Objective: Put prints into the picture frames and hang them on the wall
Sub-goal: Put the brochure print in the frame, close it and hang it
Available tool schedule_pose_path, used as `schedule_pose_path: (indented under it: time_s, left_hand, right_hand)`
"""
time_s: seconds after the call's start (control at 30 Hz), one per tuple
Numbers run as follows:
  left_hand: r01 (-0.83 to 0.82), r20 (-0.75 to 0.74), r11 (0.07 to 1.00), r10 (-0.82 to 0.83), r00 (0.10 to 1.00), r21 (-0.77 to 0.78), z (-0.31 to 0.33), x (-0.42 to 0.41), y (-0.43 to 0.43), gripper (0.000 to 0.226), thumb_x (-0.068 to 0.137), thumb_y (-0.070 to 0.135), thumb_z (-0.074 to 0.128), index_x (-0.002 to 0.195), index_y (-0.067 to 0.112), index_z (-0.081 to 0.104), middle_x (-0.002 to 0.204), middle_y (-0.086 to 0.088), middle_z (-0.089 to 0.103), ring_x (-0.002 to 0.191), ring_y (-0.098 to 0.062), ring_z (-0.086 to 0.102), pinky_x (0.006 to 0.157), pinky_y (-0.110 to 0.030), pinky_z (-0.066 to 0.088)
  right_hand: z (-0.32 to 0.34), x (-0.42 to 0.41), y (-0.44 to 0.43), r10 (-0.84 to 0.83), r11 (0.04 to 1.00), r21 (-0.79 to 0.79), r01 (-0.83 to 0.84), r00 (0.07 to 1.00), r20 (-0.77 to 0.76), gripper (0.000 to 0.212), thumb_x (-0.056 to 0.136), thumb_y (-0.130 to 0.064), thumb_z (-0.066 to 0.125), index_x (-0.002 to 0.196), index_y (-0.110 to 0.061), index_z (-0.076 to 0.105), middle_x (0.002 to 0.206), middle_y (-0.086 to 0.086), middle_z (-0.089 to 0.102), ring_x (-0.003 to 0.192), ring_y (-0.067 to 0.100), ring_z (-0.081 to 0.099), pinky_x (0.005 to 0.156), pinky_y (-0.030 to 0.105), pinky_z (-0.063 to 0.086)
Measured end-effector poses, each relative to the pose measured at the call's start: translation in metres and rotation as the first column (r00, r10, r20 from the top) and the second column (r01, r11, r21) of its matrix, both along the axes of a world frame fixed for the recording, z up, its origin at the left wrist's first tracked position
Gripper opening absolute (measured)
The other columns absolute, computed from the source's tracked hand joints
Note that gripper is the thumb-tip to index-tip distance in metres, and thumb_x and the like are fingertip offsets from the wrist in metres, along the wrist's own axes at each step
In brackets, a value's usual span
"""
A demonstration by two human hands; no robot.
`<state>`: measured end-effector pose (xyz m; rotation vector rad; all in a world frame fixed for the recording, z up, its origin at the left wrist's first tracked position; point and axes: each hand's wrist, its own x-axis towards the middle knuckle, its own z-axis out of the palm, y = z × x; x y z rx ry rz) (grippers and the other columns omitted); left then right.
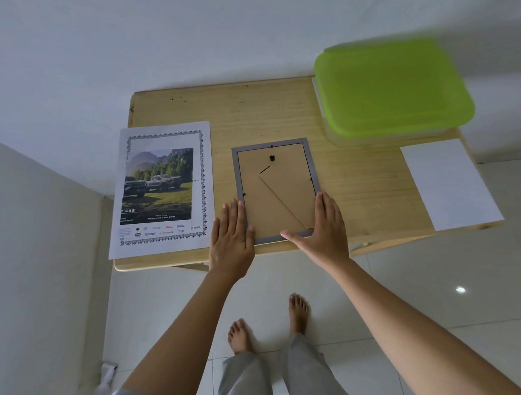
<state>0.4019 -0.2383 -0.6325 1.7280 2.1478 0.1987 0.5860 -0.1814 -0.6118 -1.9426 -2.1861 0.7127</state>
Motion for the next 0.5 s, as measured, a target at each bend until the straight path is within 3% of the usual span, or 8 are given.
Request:
schedule_pose_path:
  time_s: [0.5]
  left_hand:
    - [-0.017,-0.007,1.0,0.017,1.0,0.01,-0.0017,0.0009,0.001,0.063,0.083,0.049,-0.013,0.141,0.024,-0.02,0.15,0.009,-0.025,0.136,-0.006,-0.028,0.111,-0.025,-0.021]
  right_hand:
    - [-0.0022,-0.0089,-0.0008,-0.06,0.998,0.013,0.06,0.998,-0.026,0.104,0.076,-0.064,0.057,0.148,-0.018,-0.002,0.157,-0.001,-0.002,0.144,0.015,-0.005,0.118,0.036,-0.001]
